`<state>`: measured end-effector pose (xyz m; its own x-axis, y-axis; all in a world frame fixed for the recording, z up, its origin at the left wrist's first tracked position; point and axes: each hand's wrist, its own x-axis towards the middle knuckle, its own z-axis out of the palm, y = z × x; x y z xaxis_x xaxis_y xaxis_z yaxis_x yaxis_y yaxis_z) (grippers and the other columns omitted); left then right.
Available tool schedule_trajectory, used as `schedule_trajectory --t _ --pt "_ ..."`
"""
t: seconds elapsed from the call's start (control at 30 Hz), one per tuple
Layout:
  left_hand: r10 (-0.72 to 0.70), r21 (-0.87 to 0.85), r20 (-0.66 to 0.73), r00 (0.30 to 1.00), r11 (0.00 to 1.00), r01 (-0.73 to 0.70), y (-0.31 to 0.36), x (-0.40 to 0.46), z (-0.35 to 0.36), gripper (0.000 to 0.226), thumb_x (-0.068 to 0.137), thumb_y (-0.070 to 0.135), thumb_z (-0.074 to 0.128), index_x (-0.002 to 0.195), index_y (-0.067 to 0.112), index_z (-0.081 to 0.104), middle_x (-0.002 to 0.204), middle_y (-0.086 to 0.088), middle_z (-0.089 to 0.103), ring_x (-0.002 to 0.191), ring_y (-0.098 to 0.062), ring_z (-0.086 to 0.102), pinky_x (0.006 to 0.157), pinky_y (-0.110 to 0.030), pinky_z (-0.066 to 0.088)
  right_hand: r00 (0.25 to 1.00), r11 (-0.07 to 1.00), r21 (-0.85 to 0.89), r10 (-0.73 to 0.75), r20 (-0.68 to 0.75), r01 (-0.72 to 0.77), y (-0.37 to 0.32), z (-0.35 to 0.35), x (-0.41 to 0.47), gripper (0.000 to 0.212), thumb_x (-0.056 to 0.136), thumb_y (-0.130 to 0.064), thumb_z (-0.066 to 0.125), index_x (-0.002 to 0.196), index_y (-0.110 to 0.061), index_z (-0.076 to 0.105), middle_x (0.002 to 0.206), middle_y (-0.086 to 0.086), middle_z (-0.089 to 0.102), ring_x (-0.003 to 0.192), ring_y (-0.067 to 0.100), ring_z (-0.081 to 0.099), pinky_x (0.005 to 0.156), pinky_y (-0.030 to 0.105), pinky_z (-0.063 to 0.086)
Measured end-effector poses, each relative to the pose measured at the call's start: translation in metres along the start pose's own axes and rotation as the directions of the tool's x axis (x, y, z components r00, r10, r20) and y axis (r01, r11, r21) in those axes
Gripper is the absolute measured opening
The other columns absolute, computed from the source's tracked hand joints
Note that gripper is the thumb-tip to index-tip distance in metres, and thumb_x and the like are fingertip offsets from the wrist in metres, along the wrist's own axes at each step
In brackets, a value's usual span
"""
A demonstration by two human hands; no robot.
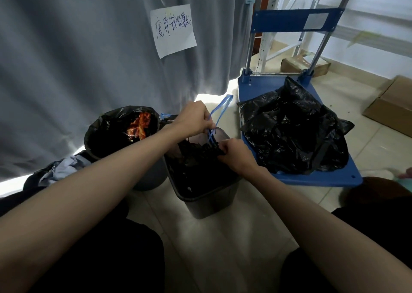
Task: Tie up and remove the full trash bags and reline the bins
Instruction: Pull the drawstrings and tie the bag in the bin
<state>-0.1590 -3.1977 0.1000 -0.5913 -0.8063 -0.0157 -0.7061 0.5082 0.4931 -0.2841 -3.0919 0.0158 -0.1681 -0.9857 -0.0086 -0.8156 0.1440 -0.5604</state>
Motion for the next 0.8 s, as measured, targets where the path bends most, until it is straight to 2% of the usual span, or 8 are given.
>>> schedule_trajectory --t 0.1,0.2,0.3,0.47,0.57,0.67,0.7,0.8 --pt "0.002 -0.079 0.073 0.997 0.997 0.004 0.002 0.003 -0.011 0.017 0.081 0.023 0.078 0.075 0.006 0.078 0.064 -0.006 0.072 0.05 0.0 0.057 0.051 -0.009 0.043 1.0 1.0 0.008 0.014 0.0 -0.014 0.002 0.0 0.001 0.043 0.074 -0.009 0.067 0.055 -0.019 0.029 0.056 -0.005 0.037 0.054 0.014 0.035 0.047 0.03 0.025" --pt "-0.041 -0.24 0.171 0.984 0.967 0.082 0.002 0.006 -0.023 0.019 0.085 0.018 0.074 0.079 0.0 0.076 0.061 -0.007 0.069 0.042 -0.001 0.054 0.046 -0.011 0.045 0.999 0.999 0.015 0.046 0.024 -0.046 0.006 0.0 0.004 0.042 0.075 -0.009 0.068 0.057 -0.02 0.032 0.059 -0.005 0.04 0.06 0.018 0.041 0.05 0.032 0.029" --pt "-0.078 -0.385 0.147 0.986 0.914 0.13 0.0 0.008 -0.034 0.021 0.086 0.014 0.073 0.07 0.001 0.074 0.064 -0.011 0.069 0.04 -0.004 0.053 0.044 -0.013 0.046 0.993 0.993 0.014 0.113 0.037 -0.113 0.014 0.002 0.004 0.04 0.078 -0.012 0.068 0.059 -0.02 0.034 0.064 -0.003 0.043 0.064 0.02 0.044 0.056 0.031 0.034" --pt "-0.063 -0.342 0.134 0.989 0.934 0.106 0.005 0.003 -0.034 0.012 0.083 0.013 0.075 0.078 0.002 0.076 0.055 -0.004 0.068 0.041 -0.003 0.055 0.046 -0.012 0.047 0.987 0.988 0.023 0.152 0.056 -0.154 0.023 -0.003 0.005 0.042 0.079 -0.008 0.068 0.057 -0.02 0.034 0.061 -0.003 0.041 0.063 0.021 0.043 0.051 0.03 0.031" --pt "-0.058 -0.213 0.123 0.991 0.974 0.084 -0.001 0.002 -0.047 0.01 0.076 0.012 0.082 0.079 0.004 0.076 0.066 0.0 0.071 0.049 -0.001 0.059 0.053 -0.012 0.048 0.983 0.984 0.038 0.175 0.052 -0.177 0.019 -0.005 0.008 0.042 0.076 -0.01 0.07 0.056 -0.018 0.033 0.061 -0.001 0.042 0.063 0.022 0.046 0.057 0.031 0.037" --pt "-0.14 -0.076 0.123 0.983 0.986 0.15 -0.018 0.002 -0.067 0.036 0.071 0.009 0.085 0.105 0.007 0.073 0.088 -0.002 0.069 0.073 -0.011 0.061 0.081 -0.026 0.052 0.976 0.974 0.077 0.212 0.036 -0.215 0.016 -0.009 0.011 0.035 0.072 -0.014 0.073 0.06 -0.016 0.04 0.066 0.004 0.052 0.068 0.025 0.054 0.061 0.032 0.043" --pt "-0.172 -0.055 0.093 0.981 0.982 0.178 -0.026 0.003 -0.071 0.039 0.072 0.008 0.084 0.109 0.007 0.071 0.094 -0.006 0.07 0.079 -0.014 0.061 0.085 -0.029 0.052 0.973 0.969 0.089 0.228 0.037 -0.231 0.016 -0.011 0.012 0.028 0.071 -0.016 0.075 0.064 -0.015 0.047 0.072 0.006 0.058 0.072 0.026 0.057 0.065 0.033 0.047" --pt "-0.257 -0.023 -0.081 0.963 0.966 0.256 -0.053 0.01 -0.081 0.029 0.079 0.013 0.079 0.107 0.007 0.072 0.105 -0.01 0.072 0.08 -0.014 0.06 0.077 -0.026 0.047 0.965 0.955 0.141 0.26 0.037 -0.263 0.011 -0.017 0.015 0.022 0.069 -0.024 0.078 0.073 -0.018 0.057 0.087 0.005 0.066 0.086 0.025 0.063 0.081 0.038 0.054"
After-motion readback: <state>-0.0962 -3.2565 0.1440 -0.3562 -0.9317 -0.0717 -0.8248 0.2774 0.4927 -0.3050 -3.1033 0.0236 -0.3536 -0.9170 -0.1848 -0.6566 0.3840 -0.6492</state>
